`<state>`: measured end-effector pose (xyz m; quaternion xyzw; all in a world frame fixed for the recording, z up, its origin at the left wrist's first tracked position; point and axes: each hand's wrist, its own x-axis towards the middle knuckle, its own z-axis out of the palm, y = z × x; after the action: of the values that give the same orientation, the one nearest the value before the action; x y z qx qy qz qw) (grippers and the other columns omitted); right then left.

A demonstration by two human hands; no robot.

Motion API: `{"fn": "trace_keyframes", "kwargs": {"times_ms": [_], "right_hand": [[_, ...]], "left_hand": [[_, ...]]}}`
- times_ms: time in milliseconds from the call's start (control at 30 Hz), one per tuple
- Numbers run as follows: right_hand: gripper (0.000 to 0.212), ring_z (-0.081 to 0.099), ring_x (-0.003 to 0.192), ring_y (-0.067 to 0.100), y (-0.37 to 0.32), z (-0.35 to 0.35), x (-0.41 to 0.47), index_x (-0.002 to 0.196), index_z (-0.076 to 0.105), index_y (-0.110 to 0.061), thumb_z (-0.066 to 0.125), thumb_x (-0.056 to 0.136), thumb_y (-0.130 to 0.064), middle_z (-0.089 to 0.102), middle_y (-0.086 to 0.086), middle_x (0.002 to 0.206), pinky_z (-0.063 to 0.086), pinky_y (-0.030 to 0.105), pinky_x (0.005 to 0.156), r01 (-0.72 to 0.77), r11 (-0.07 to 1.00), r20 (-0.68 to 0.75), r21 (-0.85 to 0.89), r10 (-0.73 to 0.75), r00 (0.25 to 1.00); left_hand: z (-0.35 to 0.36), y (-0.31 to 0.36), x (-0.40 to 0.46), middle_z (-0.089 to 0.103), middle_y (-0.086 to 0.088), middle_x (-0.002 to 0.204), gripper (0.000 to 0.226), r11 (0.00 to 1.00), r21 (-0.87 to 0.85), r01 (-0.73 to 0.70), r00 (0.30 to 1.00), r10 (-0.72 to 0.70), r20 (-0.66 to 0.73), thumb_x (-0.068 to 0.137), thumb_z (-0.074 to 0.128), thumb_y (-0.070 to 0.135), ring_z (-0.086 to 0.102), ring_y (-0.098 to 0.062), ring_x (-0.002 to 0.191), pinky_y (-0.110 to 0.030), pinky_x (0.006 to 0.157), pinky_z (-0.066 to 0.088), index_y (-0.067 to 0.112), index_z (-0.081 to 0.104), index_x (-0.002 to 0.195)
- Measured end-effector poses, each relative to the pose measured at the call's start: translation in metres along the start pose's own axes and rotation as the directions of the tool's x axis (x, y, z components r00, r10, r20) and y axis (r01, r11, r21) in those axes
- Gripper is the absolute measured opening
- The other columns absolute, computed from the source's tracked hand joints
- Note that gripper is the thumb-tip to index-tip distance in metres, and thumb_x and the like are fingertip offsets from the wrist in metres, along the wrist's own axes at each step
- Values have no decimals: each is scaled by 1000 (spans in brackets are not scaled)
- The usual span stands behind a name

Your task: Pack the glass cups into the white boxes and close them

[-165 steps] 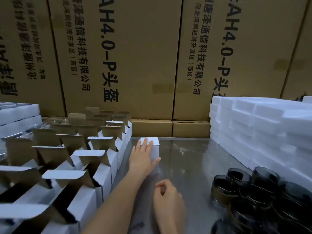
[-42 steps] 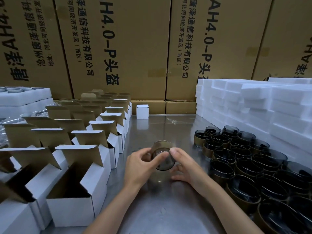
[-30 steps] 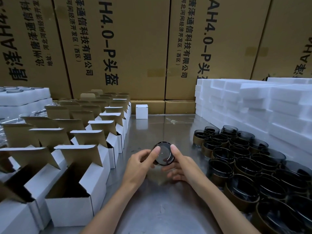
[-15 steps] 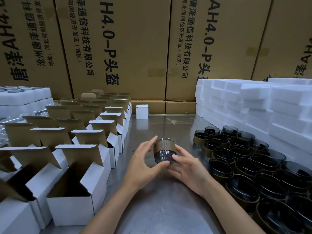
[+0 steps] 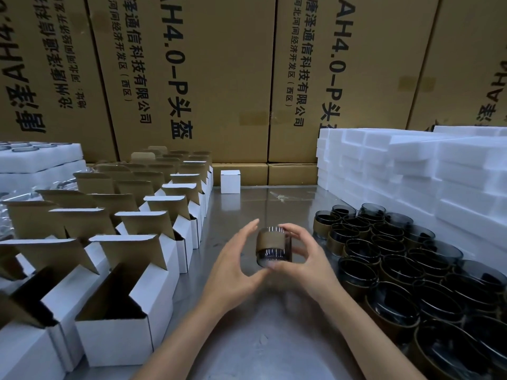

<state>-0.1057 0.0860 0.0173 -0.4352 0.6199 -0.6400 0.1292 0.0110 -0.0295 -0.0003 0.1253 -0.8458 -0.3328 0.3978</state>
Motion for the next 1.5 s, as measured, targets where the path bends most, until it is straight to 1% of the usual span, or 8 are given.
{"fn": "trace_keyframes", "kwargs": {"times_ms": [100, 233, 400, 533, 733, 1033, 1300, 1500], "right_hand": [[68, 51, 113, 6, 1, 1, -1, 114, 53, -44, 84, 66, -6, 49, -13, 125, 42, 4, 80, 75, 994, 33, -79, -72, 997], [76, 49, 119, 4, 4, 2, -3, 127, 43, -43, 82, 71, -10, 45, -17, 134, 46, 22, 94, -33, 999, 140, 16, 31, 990], [69, 57, 111, 7, 1, 3, -1, 115, 55, -35, 84, 63, 1, 59, -10, 120, 49, 22, 90, 69, 997, 35, -35, -68, 997], [74, 50, 110, -3, 0, 3, -4, 123, 50, -42, 80, 68, -1, 48, -14, 122, 48, 18, 89, 134, 978, 80, -161, -123, 989], [64, 58, 115, 21, 2, 7, -1, 119, 46, -22, 78, 70, 4, 58, 9, 126, 49, 26, 93, -114, 976, 115, 187, 94, 989], [70, 51, 117, 14, -4, 6, -6, 116, 51, -39, 79, 68, 4, 44, -2, 127, 46, 11, 86, 88, 992, 39, -91, -85, 996], [73, 66, 105, 26, -1, 6, -5, 129, 48, -32, 82, 68, -10, 63, 12, 122, 57, 41, 81, -335, 865, 285, 374, 237, 929], [68, 62, 101, 27, 6, 5, -3, 112, 45, -25, 75, 64, 14, 55, 10, 117, 55, 34, 77, -103, 991, 168, 87, 88, 982]], "left_hand": [[1, 3, 2, 54, 20, 128, 64, 997, 51, -60, 997, 62, -47, 72, 75, 25, 47, 3, 122, -25, 104, 39, 42, 44, 126], [0, -2, 1, 60, 23, 113, 54, 996, -69, 53, 995, -58, -79, 68, 81, 25, 54, 3, 114, -22, 96, 43, 38, 48, 109], [3, -2, 0, 57, 26, 121, 63, 997, -73, 32, 999, -34, -28, 70, 81, 23, 49, 6, 120, -13, 98, 37, 36, 46, 122], [2, 0, 1, 56, 18, 126, 69, 998, 25, -61, 997, 62, -35, 69, 78, 16, 50, -1, 121, -29, 105, 39, 38, 45, 126], [6, -1, 0, 61, 17, 115, 58, 957, -251, 143, 988, -153, -19, 64, 77, 24, 54, 2, 117, -16, 97, 41, 27, 46, 113], [3, 4, 1, 58, 22, 119, 67, 1000, 20, -18, 996, 20, -83, 65, 82, 20, 51, 3, 117, -26, 100, 41, 43, 46, 117], [3, 0, -1, 62, 18, 109, 62, 970, -193, 150, 986, -160, -38, 54, 74, 44, 55, 4, 110, -20, 90, 44, 40, 43, 108], [4, -4, -5, 58, 13, 117, 64, 973, -176, 152, 979, -123, 163, 68, 73, 19, 53, 3, 114, -13, 91, 42, 32, 35, 117]]}}
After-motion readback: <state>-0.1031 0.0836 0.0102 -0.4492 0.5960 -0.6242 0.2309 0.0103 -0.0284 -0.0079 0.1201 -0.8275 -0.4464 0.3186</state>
